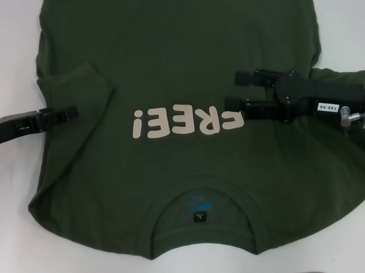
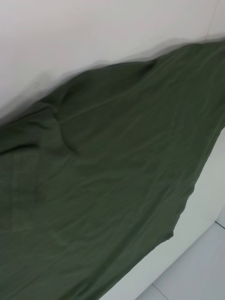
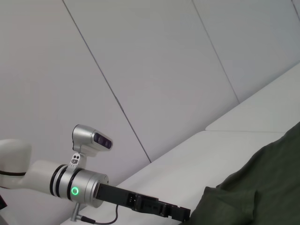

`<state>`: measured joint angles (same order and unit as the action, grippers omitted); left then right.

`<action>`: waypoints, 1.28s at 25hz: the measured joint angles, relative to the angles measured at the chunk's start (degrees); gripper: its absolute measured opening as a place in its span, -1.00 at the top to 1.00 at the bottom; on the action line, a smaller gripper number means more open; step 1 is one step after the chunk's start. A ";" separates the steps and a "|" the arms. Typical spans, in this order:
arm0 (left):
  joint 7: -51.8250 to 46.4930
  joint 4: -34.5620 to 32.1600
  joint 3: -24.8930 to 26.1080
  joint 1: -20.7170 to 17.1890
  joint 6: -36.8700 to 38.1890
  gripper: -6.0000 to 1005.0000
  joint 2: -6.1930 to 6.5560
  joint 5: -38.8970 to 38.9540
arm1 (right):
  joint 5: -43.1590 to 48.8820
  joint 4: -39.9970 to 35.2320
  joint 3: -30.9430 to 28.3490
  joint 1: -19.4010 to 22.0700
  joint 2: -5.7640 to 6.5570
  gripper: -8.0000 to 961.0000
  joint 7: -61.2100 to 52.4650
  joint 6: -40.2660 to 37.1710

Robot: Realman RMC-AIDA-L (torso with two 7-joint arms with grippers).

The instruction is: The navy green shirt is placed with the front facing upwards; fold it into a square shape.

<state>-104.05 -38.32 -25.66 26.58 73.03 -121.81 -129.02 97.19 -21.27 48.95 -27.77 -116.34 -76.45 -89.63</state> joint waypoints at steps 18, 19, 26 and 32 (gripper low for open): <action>0.73 -0.50 0.00 0.87 -0.11 -0.56 0.38 0.26 | -0.25 0.00 0.00 0.18 -0.01 -0.90 0.00 -0.01; 0.83 -0.40 0.00 1.02 -0.15 -0.56 0.39 0.26 | -0.25 0.00 0.00 0.18 -0.01 -0.90 0.00 -0.02; 0.87 -0.01 -1.09 1.37 -1.40 -0.56 0.20 0.04 | -0.25 0.00 0.00 0.18 0.03 -0.90 0.00 -0.02; 0.83 0.00 -2.10 1.43 -1.78 -0.56 0.10 0.01 | -0.25 0.00 0.00 0.18 0.08 -0.90 0.00 -0.02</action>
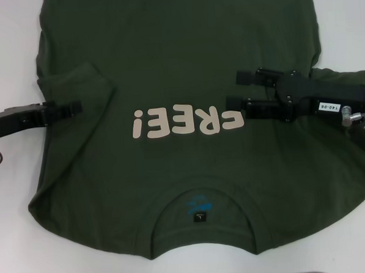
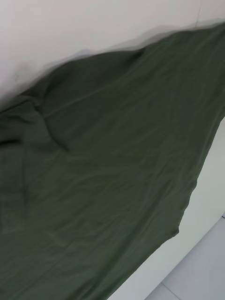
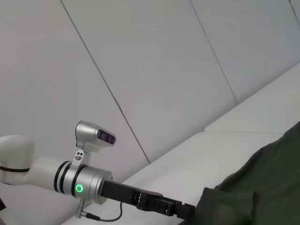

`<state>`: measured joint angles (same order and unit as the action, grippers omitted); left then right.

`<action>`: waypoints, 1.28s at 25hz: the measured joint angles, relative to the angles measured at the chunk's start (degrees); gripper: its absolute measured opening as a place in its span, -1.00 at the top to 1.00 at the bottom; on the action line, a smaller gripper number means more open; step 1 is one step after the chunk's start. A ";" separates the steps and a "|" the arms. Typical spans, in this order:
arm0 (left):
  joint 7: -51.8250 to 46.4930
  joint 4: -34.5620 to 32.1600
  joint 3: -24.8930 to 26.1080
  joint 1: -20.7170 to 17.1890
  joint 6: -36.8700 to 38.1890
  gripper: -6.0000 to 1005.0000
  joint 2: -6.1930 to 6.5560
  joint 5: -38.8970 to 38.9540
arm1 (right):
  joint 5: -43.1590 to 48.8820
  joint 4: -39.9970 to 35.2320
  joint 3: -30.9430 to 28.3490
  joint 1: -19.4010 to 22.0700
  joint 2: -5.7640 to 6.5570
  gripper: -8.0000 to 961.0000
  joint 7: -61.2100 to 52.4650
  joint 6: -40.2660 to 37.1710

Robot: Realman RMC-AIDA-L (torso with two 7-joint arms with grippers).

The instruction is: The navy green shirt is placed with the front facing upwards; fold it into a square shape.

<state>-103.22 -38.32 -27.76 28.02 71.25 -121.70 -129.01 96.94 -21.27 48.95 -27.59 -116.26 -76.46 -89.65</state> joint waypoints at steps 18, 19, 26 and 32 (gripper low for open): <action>-0.33 -0.01 -0.01 -0.01 2.53 -0.56 -0.04 0.03 | 0.00 0.00 0.00 0.26 -0.08 -0.91 0.00 0.01; -0.34 0.00 -0.01 -0.01 2.66 -0.56 -0.06 0.04 | 0.00 0.00 0.00 0.26 -0.11 -0.90 0.00 0.00; -0.35 -0.21 0.10 -0.20 2.66 -0.56 -0.05 0.31 | 0.00 0.00 0.00 0.29 -0.17 -0.90 0.00 0.01; -0.54 -0.52 0.35 -0.34 2.67 -0.56 0.10 0.25 | 0.00 0.00 0.00 0.37 -0.17 -0.91 0.00 -0.58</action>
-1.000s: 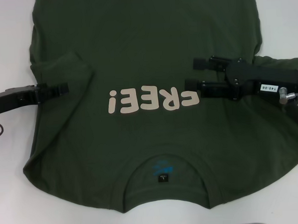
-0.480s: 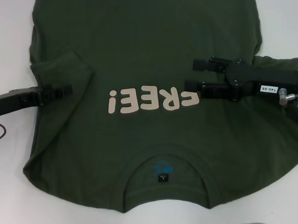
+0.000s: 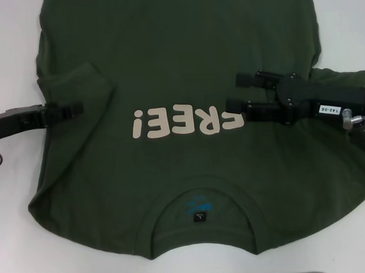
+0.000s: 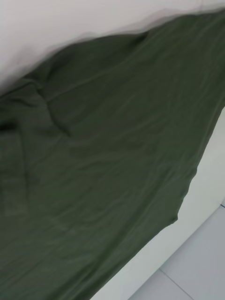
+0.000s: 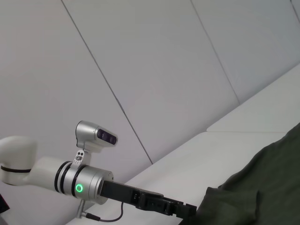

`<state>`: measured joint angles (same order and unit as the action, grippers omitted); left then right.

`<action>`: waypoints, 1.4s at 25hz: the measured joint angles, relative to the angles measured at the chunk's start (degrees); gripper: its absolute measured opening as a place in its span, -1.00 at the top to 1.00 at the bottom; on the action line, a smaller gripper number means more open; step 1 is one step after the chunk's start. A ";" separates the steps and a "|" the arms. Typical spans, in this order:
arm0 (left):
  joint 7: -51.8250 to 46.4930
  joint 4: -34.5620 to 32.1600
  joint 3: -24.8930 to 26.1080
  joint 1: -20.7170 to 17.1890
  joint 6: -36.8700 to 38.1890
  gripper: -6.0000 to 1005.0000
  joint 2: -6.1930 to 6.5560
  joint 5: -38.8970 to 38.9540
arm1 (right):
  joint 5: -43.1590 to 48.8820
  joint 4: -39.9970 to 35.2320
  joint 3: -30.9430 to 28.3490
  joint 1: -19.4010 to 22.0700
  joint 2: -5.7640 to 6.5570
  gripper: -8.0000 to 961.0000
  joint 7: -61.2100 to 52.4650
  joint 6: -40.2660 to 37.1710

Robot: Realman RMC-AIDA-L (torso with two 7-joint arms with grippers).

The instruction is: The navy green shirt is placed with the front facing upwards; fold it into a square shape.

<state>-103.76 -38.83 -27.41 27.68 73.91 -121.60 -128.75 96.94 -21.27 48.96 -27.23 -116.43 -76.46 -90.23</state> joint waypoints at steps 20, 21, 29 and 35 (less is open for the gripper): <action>-0.10 -0.70 -0.44 -1.32 0.27 -0.56 0.16 -0.35 | 0.00 0.00 -0.01 0.09 -0.09 -0.90 0.01 -0.81; -0.10 -0.63 -0.44 -1.31 0.33 -0.56 0.15 -0.35 | 0.00 0.00 -0.01 0.11 -0.09 -0.90 0.01 -0.81; 0.16 -0.41 -0.46 -1.15 2.65 -0.56 -0.12 -0.35 | 0.00 0.00 0.00 0.16 -0.09 -0.90 0.07 -0.83; 0.19 -0.28 -0.44 -1.18 2.27 -0.56 -0.13 -0.35 | 0.00 0.00 0.00 0.16 -0.09 -0.90 0.25 -0.83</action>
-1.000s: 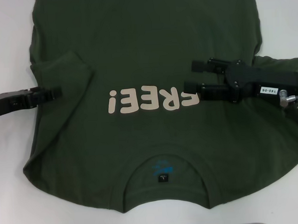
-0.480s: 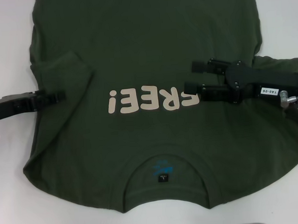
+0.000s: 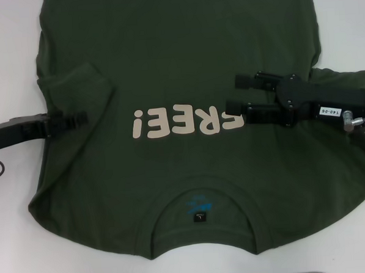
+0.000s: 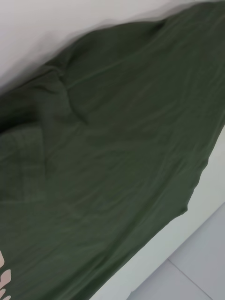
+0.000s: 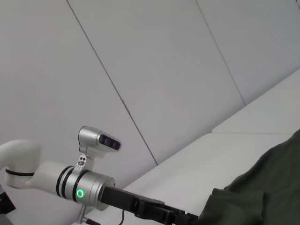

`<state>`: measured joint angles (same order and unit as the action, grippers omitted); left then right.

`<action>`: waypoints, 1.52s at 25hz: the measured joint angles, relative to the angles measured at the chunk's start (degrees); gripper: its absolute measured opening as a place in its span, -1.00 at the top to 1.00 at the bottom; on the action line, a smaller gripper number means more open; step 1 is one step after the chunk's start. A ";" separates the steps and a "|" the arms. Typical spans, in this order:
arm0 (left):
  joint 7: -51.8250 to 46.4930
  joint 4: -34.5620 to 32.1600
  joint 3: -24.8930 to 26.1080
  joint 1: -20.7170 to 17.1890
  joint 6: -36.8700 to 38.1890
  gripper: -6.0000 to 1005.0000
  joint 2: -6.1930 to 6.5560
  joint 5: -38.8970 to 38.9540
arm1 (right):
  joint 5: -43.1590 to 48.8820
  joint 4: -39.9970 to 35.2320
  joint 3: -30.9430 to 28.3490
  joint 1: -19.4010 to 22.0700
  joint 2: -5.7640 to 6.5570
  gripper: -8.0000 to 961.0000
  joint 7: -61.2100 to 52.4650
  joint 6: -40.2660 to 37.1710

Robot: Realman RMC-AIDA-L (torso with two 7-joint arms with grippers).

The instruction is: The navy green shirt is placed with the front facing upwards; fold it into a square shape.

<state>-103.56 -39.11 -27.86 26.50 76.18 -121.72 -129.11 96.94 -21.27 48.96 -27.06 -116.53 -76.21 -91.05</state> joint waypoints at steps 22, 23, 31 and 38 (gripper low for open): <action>-2.66 -0.03 -0.87 0.63 -3.28 0.10 -0.07 -3.13 | 0.00 0.00 -0.39 0.00 -0.08 -0.90 0.11 -0.01; -2.71 -0.03 -0.88 0.65 -3.29 0.16 -0.07 -3.06 | 0.00 0.00 -0.45 0.00 -0.09 -0.90 0.11 -0.04; -3.21 -0.15 -1.12 1.02 -3.33 0.74 -0.09 -2.75 | 0.00 0.00 -0.62 0.16 -0.09 -0.90 0.13 -0.17; -3.48 -0.45 -1.42 1.25 -2.51 0.84 -0.09 -2.56 | 0.00 0.00 -0.72 0.32 -0.08 -0.90 0.20 -0.17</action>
<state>-107.04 -39.56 -29.27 27.76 73.67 -121.82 -131.67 96.94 -21.27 48.24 -26.75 -116.61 -76.01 -91.23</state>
